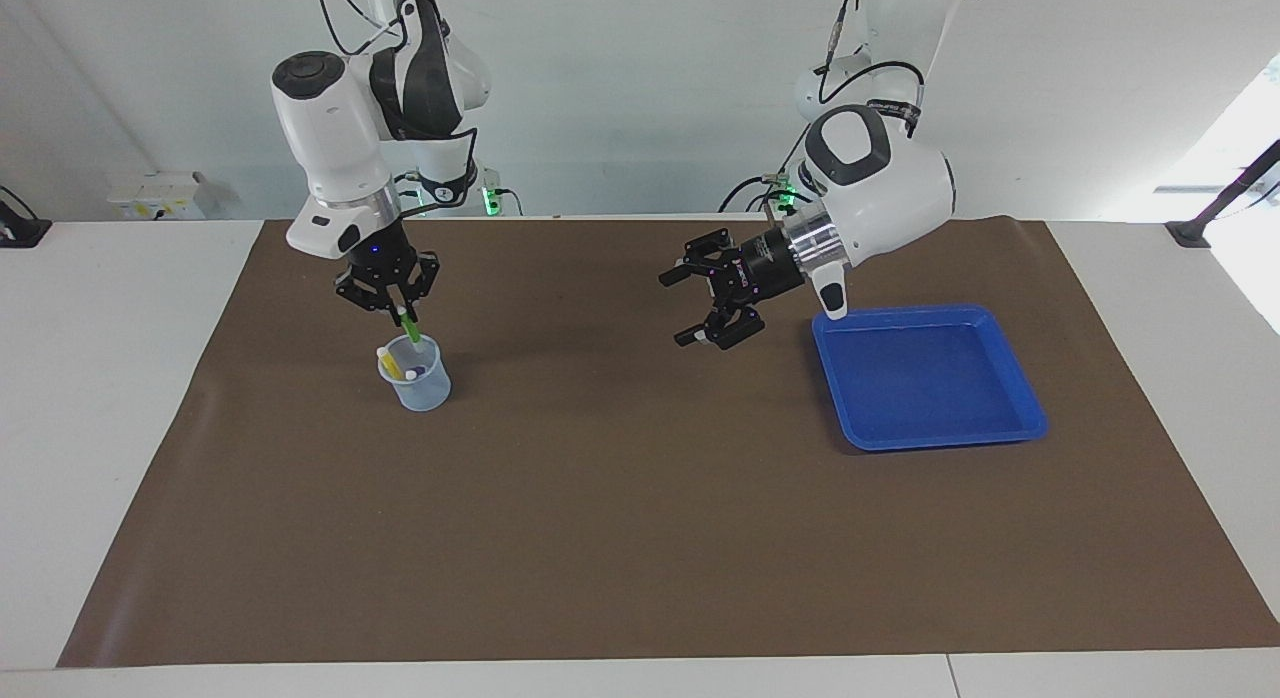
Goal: Transfer and insert pens with both arms
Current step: 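Insert the green pen into the cup while the left gripper withdraws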
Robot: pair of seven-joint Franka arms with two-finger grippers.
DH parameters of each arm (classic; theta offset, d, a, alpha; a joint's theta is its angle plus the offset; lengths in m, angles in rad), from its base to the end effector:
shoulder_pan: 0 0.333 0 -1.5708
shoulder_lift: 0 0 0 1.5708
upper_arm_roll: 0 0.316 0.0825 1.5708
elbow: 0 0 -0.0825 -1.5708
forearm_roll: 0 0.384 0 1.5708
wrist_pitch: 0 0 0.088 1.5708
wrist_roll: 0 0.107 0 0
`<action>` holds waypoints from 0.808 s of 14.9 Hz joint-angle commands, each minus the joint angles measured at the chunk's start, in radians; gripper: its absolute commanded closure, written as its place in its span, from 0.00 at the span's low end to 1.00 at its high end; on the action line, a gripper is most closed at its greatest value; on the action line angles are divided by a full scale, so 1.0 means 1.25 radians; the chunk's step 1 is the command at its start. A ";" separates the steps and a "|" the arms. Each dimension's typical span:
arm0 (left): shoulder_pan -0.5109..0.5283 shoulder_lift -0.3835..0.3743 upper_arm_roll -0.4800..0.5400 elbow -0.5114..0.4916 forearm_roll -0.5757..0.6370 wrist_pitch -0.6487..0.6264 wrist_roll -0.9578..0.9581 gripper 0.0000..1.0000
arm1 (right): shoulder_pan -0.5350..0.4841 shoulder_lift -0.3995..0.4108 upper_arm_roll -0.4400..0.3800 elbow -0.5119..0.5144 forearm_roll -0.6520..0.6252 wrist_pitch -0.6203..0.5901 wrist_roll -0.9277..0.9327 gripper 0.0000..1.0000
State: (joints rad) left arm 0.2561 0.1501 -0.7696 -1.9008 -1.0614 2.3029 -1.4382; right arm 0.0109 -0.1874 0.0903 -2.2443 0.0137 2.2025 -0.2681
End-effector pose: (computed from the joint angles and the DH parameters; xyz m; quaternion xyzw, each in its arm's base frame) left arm 0.5393 -0.3030 0.4838 0.6136 0.6277 -0.3222 0.3544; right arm 0.5002 0.0526 0.4589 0.9811 0.1794 0.0719 0.0087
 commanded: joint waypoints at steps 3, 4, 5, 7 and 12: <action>-0.007 -0.016 0.025 0.004 0.273 -0.008 0.006 0.00 | -0.004 0.016 0.000 -0.064 -0.012 0.087 -0.011 1.00; -0.023 -0.018 0.059 0.004 0.345 -0.021 0.008 0.00 | -0.004 0.023 0.000 -0.065 -0.012 0.092 -0.010 0.94; -0.045 -0.018 0.101 0.018 0.422 -0.064 0.018 0.00 | -0.004 0.025 0.001 -0.064 -0.012 0.093 -0.005 0.56; -0.097 -0.016 0.176 0.042 0.520 -0.143 0.082 0.00 | -0.005 0.033 0.001 -0.052 -0.011 0.091 0.002 0.00; -0.156 -0.059 0.340 0.058 0.541 -0.303 0.403 0.00 | -0.005 0.037 -0.001 0.026 -0.010 0.062 0.001 0.00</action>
State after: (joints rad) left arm 0.1188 0.1281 -0.4410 -1.8275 -0.4131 1.9977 -1.0489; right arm 0.0109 -0.1479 0.0901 -2.2613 0.0136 2.3033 -0.2680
